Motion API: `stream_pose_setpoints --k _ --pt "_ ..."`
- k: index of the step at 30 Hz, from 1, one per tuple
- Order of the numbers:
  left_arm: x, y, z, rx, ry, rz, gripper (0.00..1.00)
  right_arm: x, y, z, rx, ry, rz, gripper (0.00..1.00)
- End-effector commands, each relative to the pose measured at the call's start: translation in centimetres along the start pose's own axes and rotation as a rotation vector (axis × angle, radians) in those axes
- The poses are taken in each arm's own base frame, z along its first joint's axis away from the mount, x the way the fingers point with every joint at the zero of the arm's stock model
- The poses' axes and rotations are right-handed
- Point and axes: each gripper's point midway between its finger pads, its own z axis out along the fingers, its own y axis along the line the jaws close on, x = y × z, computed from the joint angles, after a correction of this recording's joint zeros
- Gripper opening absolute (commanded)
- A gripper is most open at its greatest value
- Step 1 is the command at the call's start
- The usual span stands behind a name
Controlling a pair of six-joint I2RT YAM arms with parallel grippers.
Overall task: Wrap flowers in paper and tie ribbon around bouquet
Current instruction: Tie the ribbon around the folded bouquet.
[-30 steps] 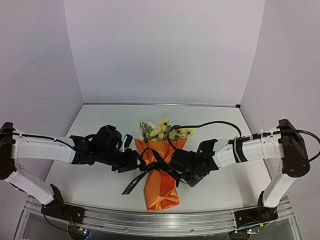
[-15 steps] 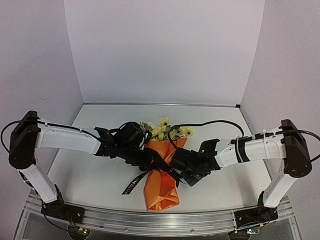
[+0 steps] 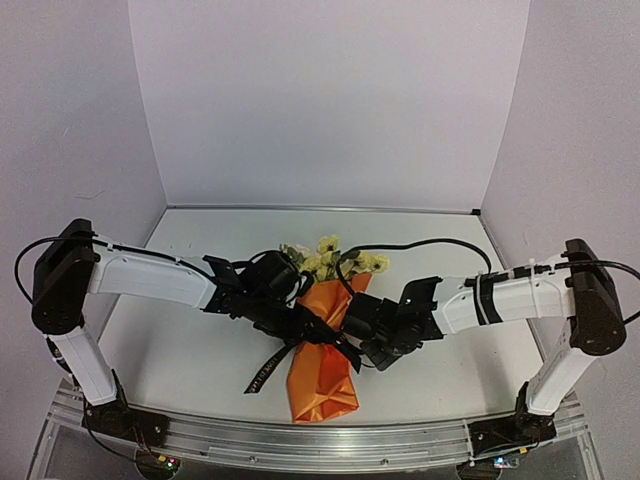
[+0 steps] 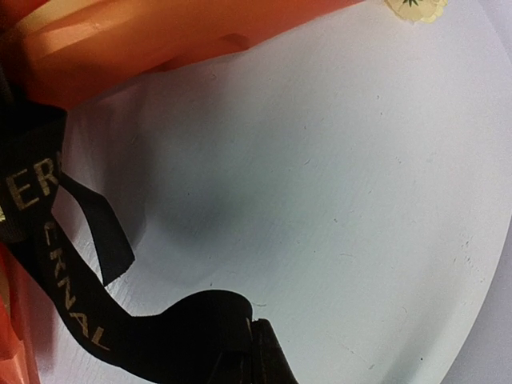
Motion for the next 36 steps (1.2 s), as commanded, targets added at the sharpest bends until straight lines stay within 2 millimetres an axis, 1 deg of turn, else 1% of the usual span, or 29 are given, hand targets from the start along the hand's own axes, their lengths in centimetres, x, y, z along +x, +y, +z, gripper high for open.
stream_pose_setpoints --k 1,2,4,9,14,18,25,27,29,30,36 --pt "-1.3 -0.9 -0.6 0.008 -0.026 0.030 0.22 -0.3 -0.9 -0.7 0.015 -0.035 0.025 0.00" --pt "-1.3 -0.9 -0.7 0.009 -0.028 0.030 0.16 -0.3 -0.9 -0.7 0.016 -0.034 0.025 0.00" --pt "-1.4 -1.1 -0.9 0.015 -0.032 0.031 0.07 -0.2 -0.9 -0.7 0.017 -0.033 0.025 0.00" --pt "-1.6 -1.4 -1.7 0.028 -0.045 0.041 0.02 -0.1 -1.0 -0.5 0.022 -0.030 0.023 0.00" --pt "-1.5 -1.3 -2.3 0.026 -0.051 0.055 0.02 0.2 -1.8 -0.5 0.058 -0.036 0.015 0.00" --pt "-1.5 -1.3 -2.8 0.032 -0.062 0.071 0.05 0.8 -2.6 -0.4 0.076 -0.030 0.012 0.00" --pt "-1.8 -2.1 -3.2 0.072 -0.081 0.095 0.10 1.1 -2.6 -0.6 0.067 -0.028 0.010 0.00" --pt "-1.8 -2.0 -3.2 0.070 -0.084 0.095 0.07 1.0 -2.7 -0.6 0.068 -0.030 0.011 0.00" --pt "-1.8 -2.0 -3.1 0.066 -0.084 0.096 0.02 1.1 -2.7 -0.6 0.070 -0.031 0.010 0.00" --pt "-1.8 -1.9 -3.1 0.066 -0.082 0.096 0.00 1.1 -2.7 -0.7 0.071 -0.031 0.008 0.00" --pt "-0.8 -1.0 -3.1 0.035 -0.061 0.080 0.00 1.3 -3.3 -0.5 0.101 -0.026 -0.007 0.00"
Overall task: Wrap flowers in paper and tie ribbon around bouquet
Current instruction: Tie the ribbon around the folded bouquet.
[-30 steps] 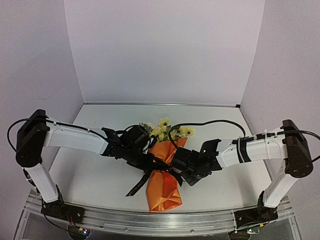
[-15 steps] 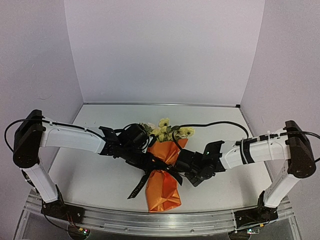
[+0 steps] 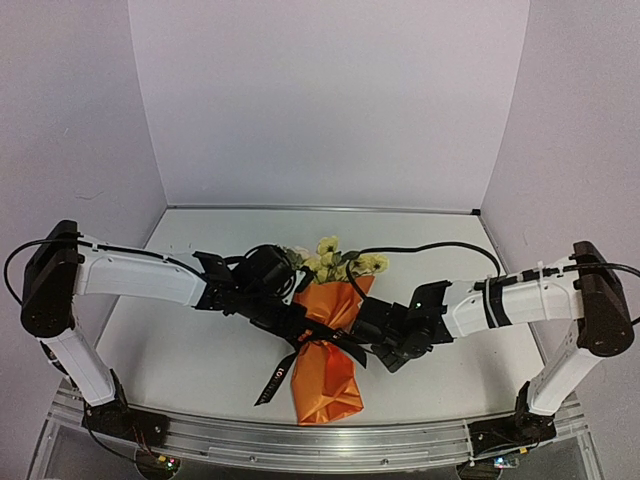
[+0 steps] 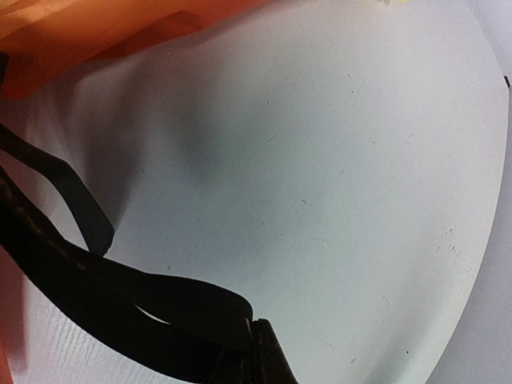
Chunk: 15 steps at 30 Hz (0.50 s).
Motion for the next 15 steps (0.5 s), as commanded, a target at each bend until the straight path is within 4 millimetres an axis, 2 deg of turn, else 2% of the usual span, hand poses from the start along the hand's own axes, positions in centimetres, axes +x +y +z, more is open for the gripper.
stream_pose_setpoints --k 1,8,15 --pt "-0.2 -0.2 -1.4 0.005 -0.036 0.007 0.00 -0.1 -1.6 -0.6 0.053 -0.025 0.000 0.00" --pt "1.1 0.8 -1.7 -0.013 -0.028 -0.021 0.00 1.0 -2.3 -0.3 0.077 0.000 -0.001 0.00" --pt "1.6 1.5 -1.9 -0.032 -0.037 -0.047 0.00 1.7 -2.3 0.2 0.087 0.031 -0.026 0.00"
